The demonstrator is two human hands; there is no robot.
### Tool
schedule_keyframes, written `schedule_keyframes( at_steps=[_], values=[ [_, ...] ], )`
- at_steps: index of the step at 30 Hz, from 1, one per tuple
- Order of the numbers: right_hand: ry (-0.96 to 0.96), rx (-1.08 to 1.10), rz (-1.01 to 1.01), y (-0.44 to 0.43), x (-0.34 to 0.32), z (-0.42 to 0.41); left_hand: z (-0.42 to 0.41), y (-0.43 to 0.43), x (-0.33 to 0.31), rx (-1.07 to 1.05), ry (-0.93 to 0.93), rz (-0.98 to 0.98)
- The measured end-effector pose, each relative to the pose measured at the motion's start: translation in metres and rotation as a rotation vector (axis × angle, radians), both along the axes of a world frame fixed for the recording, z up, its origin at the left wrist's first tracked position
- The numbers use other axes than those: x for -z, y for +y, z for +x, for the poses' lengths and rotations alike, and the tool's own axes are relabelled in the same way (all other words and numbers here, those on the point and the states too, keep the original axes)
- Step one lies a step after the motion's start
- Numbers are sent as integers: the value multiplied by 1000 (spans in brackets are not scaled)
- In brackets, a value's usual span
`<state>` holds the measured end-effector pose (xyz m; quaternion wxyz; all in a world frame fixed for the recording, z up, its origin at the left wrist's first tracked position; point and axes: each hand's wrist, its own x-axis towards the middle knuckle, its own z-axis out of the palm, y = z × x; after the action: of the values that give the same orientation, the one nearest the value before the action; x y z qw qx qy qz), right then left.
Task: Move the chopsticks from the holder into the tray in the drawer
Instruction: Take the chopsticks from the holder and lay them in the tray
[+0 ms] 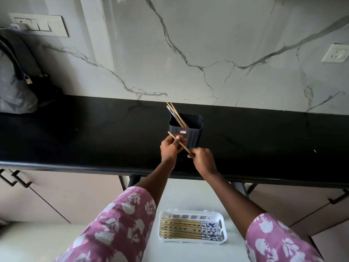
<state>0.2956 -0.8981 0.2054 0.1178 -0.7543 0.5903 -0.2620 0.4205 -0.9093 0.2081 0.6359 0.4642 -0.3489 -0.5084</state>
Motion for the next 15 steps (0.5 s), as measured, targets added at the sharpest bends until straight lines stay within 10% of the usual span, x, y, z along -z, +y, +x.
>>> schedule_keyframes(
  at_steps=[8,15],
  values=[
    [-51,51,106,6,28,2,31,-6,24,-35,-58,72],
    [-27,28,189,26,62,-12,76,-15,66,84,-894,325]
  ],
)
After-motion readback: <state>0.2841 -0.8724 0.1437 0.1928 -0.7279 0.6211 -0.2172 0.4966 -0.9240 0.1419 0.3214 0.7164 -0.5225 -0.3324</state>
